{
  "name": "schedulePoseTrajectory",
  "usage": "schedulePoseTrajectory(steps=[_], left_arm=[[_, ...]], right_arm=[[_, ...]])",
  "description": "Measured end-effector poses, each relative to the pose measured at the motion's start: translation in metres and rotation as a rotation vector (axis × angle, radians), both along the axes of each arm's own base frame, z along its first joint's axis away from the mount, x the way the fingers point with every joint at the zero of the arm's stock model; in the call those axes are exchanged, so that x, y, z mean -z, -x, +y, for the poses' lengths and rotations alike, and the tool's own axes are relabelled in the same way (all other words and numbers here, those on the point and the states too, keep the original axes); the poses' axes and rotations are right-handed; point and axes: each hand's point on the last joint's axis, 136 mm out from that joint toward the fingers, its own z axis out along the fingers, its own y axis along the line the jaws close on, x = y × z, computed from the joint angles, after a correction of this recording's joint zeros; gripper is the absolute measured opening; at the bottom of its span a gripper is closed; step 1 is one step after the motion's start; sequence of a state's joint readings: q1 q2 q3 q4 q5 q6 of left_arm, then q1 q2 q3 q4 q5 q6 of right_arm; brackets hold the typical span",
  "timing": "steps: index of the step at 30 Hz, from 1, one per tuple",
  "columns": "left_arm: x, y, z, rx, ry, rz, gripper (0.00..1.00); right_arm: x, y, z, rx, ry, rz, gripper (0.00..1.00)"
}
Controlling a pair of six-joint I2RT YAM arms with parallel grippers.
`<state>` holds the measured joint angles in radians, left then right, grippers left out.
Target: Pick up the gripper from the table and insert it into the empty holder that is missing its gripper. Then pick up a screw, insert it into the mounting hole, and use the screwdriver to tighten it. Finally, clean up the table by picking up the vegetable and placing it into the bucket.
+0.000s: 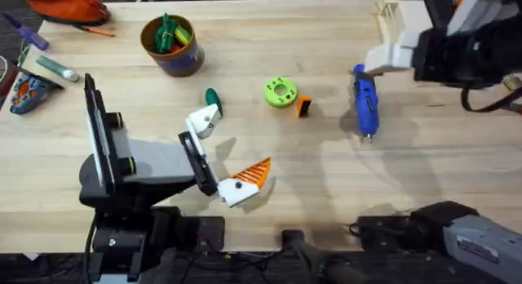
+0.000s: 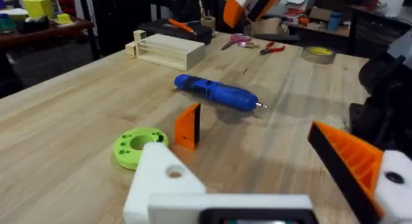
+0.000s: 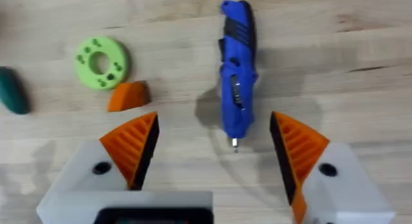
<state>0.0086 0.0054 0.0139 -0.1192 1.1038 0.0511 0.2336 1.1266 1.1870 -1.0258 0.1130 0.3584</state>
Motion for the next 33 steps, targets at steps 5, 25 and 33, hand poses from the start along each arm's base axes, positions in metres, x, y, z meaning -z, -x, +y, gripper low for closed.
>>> schedulePoseTrajectory(steps=[5, 25, 33], left_arm=[[0.0, 0.0, 0.0, 0.0, 0.0, 0.0, 0.985], [0.0, 0.0, 0.0, 0.0, 0.0, 0.0, 0.985], [0.0, 0.0, 0.0, 0.0, 0.0, 0.0, 0.985]], right_arm=[[-0.006, -0.002, 0.029, 0.01, -0.035, 0.041, 0.994], [0.056, -0.004, 0.115, -0.1, 0.111, 0.314, 0.994], [0.063, -0.019, 0.137, -0.154, 0.098, 0.342, 0.993]])
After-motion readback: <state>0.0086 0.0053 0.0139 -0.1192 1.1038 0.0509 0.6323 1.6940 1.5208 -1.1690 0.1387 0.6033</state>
